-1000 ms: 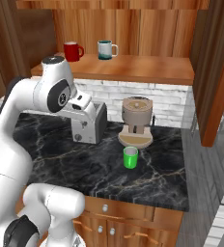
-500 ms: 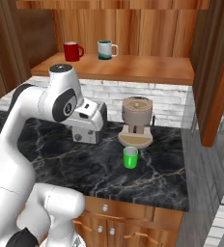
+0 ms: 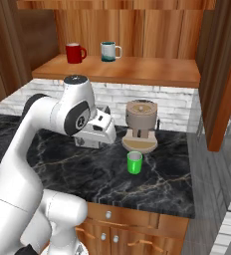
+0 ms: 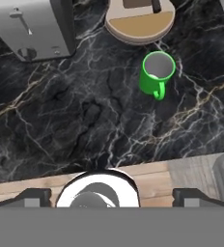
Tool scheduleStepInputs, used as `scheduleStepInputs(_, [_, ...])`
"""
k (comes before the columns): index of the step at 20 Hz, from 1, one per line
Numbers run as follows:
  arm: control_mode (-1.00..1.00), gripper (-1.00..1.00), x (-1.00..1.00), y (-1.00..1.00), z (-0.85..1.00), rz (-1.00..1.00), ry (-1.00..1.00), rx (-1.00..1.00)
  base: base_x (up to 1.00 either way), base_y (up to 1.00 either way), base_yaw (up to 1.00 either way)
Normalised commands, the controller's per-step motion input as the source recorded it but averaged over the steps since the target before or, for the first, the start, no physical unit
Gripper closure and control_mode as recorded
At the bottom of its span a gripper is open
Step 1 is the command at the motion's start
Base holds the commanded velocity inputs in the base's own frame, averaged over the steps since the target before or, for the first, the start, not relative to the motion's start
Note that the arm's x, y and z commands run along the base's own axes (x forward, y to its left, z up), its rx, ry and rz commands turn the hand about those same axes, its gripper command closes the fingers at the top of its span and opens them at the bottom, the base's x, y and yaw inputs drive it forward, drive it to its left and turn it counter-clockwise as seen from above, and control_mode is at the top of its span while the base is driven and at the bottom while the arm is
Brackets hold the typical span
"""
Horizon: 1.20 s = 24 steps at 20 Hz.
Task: Pick the mug on the counter and place it in the cabinet with the handle facing the right, like the mugs already inside.
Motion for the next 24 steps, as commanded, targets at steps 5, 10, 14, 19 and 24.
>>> scheduleStepInputs(5, [-1.0, -1.0, -0.01, -0.29, -0.19, 0.03, 0.0, 0.0, 0.0, 0.0, 0.0])
scheduleStepInputs(10, [-1.0, -1.0, 0.0, -0.28, -0.19, 0.03, 0.0, 0.0, 0.0, 0.0, 0.0])
scheduleStepInputs(14, [-1.0, -1.0, 0.0, -0.25, -0.21, 0.03, 0.0, 0.0, 0.0, 0.0, 0.0])
scheduleStepInputs(19, [-1.0, -1.0, 0.0, -0.22, -0.22, 0.02, 0.0, 0.0, 0.0, 0.0, 0.0])
scheduleStepInputs(24, [-1.0, -1.0, 0.12, -0.18, -0.22, 0.0, 0.0, 0.0, 0.0, 0.0, 0.0])
